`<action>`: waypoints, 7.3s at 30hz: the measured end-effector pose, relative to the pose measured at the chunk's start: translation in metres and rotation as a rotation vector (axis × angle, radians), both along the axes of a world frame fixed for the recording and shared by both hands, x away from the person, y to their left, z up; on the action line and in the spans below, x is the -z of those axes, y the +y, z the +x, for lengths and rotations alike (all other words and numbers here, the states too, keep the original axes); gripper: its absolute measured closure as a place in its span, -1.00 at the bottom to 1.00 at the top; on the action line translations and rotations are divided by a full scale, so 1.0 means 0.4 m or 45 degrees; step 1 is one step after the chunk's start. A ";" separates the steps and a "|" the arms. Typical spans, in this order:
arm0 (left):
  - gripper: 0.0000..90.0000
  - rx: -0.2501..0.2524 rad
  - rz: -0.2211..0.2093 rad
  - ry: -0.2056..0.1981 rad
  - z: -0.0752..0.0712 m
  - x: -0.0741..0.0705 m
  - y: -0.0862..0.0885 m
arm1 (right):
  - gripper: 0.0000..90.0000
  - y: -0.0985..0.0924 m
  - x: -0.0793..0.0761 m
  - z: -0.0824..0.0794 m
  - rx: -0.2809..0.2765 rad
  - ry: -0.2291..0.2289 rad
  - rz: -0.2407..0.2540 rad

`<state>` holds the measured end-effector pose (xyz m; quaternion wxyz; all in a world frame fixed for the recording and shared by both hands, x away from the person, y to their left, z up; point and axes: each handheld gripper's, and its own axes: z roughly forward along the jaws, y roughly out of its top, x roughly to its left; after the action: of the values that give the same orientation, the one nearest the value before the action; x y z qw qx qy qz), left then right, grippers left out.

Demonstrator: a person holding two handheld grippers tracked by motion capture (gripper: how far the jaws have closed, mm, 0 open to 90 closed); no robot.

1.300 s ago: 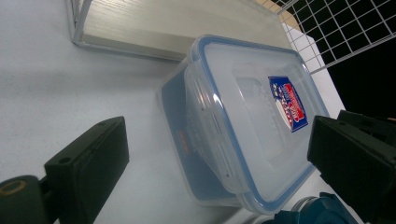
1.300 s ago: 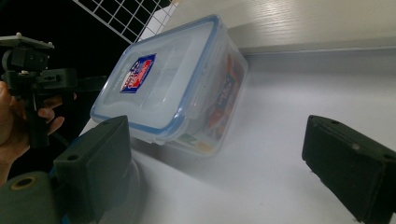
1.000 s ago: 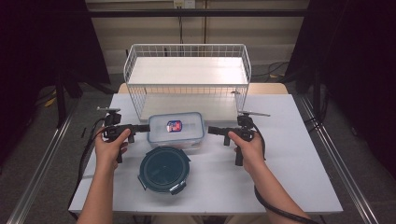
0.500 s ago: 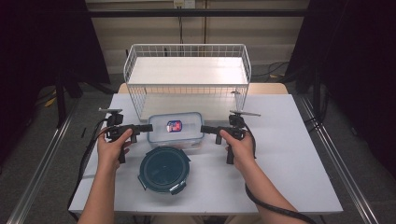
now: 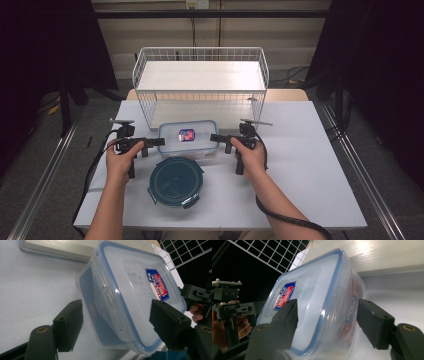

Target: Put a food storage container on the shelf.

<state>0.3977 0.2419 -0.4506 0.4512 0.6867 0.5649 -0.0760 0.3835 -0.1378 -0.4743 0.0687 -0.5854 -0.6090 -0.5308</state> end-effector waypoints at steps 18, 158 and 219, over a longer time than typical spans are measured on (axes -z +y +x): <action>-0.35 -0.072 -0.218 0.032 0.014 0.057 0.011 | -0.05 0.009 0.045 -0.001 0.136 0.088 0.212; 0.32 -0.317 -0.799 -0.135 0.181 -0.375 -0.098 | 0.34 -0.070 -0.406 0.105 0.607 -0.191 0.691; -0.16 -0.329 -0.615 -0.103 0.285 -0.367 -0.115 | 0.09 -0.062 -0.376 0.200 0.676 -0.192 0.525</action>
<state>0.5118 0.1960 -0.3039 0.6301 0.4840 0.5947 -0.1228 0.4636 -0.1626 -0.3237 -0.0001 -0.6563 -0.3186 -0.6840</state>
